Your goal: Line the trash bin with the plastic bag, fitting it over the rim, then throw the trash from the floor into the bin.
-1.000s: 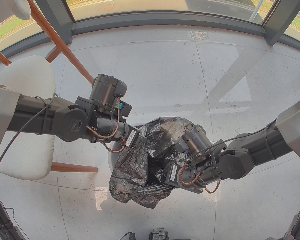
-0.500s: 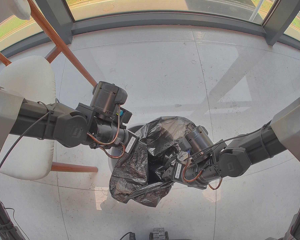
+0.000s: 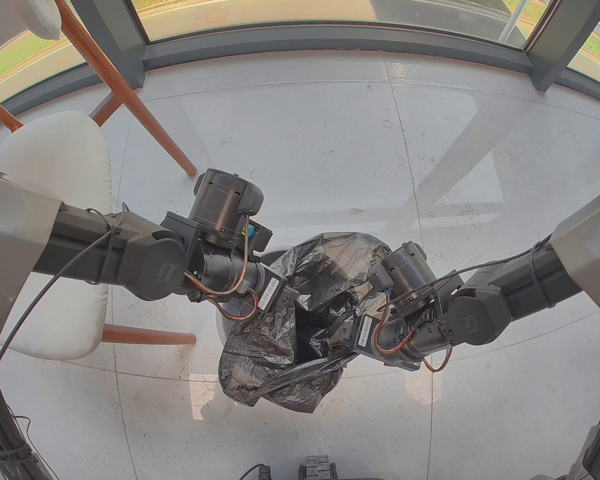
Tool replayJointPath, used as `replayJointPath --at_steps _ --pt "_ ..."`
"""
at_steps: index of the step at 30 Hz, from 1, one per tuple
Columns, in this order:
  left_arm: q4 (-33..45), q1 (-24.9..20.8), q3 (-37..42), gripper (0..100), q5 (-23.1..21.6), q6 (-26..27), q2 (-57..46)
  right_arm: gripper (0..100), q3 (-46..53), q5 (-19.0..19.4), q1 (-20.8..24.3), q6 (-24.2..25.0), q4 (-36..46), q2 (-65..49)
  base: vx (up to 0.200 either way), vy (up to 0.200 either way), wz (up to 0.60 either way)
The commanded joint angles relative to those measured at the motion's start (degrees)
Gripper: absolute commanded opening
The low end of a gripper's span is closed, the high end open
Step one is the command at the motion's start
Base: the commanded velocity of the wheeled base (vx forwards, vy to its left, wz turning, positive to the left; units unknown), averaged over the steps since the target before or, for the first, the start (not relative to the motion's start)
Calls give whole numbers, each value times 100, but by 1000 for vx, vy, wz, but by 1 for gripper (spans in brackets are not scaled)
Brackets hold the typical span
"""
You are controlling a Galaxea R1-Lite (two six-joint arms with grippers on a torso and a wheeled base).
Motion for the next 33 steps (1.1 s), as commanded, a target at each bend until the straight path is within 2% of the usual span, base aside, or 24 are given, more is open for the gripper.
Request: replayJointPath --at_steps 1,11,18,22,33 --pt "-29 -6 6 0 2 -16 159 100 84 16 -46 15 15 -309 0 0 0" --pt "-38 12 -64 0 11 10 273 100 488 77 -55 -2 -20 -1056 0 0 0" --pt "24 197 -143 0 28 10 132 100 672 86 -72 7 -20 -1091 0 0 0" --pt "15 372 -319 0 55 10 106 100 576 69 33 -2 -29 -1003 0 0 0" --pt "-3 328 -328 0 90 -60 89 100 -268 7 244 59 -750 34 0 0 0"
